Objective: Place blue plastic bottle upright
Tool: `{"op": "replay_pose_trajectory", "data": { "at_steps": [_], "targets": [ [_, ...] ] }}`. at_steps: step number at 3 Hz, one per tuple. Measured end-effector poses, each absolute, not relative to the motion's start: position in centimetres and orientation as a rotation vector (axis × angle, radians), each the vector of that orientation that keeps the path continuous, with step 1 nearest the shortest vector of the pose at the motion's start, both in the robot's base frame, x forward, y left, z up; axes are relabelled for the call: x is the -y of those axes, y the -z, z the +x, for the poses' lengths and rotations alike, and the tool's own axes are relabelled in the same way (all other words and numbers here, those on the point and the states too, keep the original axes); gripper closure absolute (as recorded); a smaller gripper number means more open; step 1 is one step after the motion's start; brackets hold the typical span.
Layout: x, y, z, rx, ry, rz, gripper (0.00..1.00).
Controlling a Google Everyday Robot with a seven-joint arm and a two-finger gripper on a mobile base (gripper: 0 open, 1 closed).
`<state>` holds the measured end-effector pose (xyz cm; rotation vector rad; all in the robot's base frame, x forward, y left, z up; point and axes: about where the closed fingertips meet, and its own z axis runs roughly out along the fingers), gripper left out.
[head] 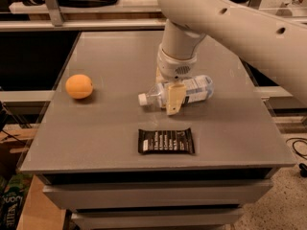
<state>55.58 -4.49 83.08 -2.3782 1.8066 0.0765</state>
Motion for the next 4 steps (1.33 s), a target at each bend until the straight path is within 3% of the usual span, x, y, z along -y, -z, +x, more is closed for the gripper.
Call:
{"op": "replay_pose_trajectory", "data": {
  "at_steps": [1, 2, 4],
  "targets": [
    [5.0, -83.1, 55.8, -1.810, -0.084, -2.376, 0.64],
    [5.0, -83.2, 55.8, -1.810, -0.084, -2.376, 0.95],
    [4.6, -86.7, 56.1, -1.747, -0.144, -2.314, 1.00]
  ]
}}
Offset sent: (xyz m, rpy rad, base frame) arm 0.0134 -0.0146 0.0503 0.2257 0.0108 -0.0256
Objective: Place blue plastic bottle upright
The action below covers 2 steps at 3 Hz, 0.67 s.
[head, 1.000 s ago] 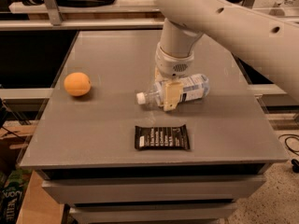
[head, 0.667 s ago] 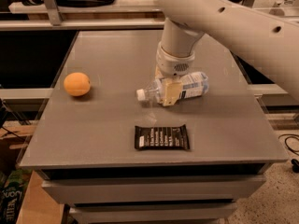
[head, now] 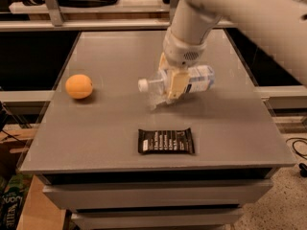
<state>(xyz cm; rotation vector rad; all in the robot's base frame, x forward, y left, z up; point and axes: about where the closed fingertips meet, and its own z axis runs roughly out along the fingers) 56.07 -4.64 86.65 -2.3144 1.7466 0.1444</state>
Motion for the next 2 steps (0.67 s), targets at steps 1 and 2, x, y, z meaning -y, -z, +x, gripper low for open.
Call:
{"op": "replay_pose_trajectory", "data": {
  "at_steps": [1, 2],
  "targets": [
    [4.3, -92.6, 56.4, -1.658, -0.195, -2.227, 1.00],
    [4.1, -96.5, 56.7, -1.572, -0.295, -2.136, 1.00]
  ]
}}
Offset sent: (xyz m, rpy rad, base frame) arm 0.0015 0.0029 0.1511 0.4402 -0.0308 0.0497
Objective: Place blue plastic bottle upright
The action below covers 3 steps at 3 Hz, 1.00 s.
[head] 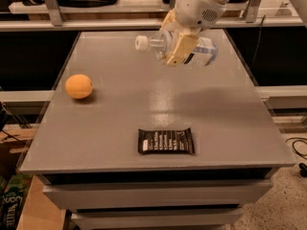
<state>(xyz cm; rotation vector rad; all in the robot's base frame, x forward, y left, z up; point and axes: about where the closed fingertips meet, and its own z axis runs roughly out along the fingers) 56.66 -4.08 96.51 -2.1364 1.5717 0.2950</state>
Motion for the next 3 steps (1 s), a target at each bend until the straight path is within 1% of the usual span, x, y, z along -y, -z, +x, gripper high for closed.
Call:
{"op": "replay_pose_trajectory", "data": {
  "at_steps": [2, 3],
  "targets": [
    [1.2, -101.8, 55.9, -1.377, -0.598, -1.930, 1.00],
    [1.2, -101.8, 56.0, -1.378, -0.597, -1.930, 1.00]
  ]
}}
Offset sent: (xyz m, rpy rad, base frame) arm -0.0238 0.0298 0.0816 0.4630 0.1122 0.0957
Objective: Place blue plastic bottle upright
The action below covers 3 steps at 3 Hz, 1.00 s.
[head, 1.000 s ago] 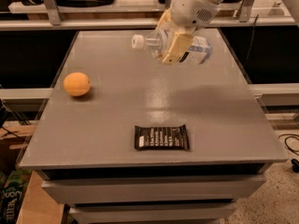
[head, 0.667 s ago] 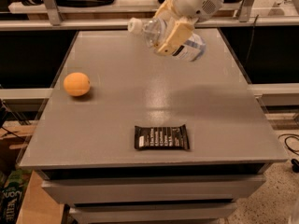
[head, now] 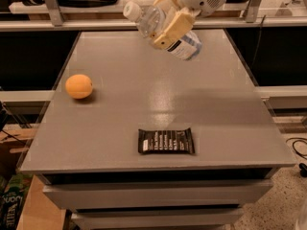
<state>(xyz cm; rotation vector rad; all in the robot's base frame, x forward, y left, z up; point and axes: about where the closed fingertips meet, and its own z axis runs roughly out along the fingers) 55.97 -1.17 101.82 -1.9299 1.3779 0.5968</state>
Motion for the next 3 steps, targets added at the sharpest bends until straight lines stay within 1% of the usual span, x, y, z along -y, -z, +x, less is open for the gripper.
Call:
{"op": "replay_pose_trajectory", "data": {
  "at_steps": [1, 3],
  "targets": [
    [0.6, -101.0, 56.0, -1.391, -0.587, -1.894, 1.00],
    [-1.1, -97.9, 54.8, -1.429, -0.550, -1.704, 1.00]
  ]
}}
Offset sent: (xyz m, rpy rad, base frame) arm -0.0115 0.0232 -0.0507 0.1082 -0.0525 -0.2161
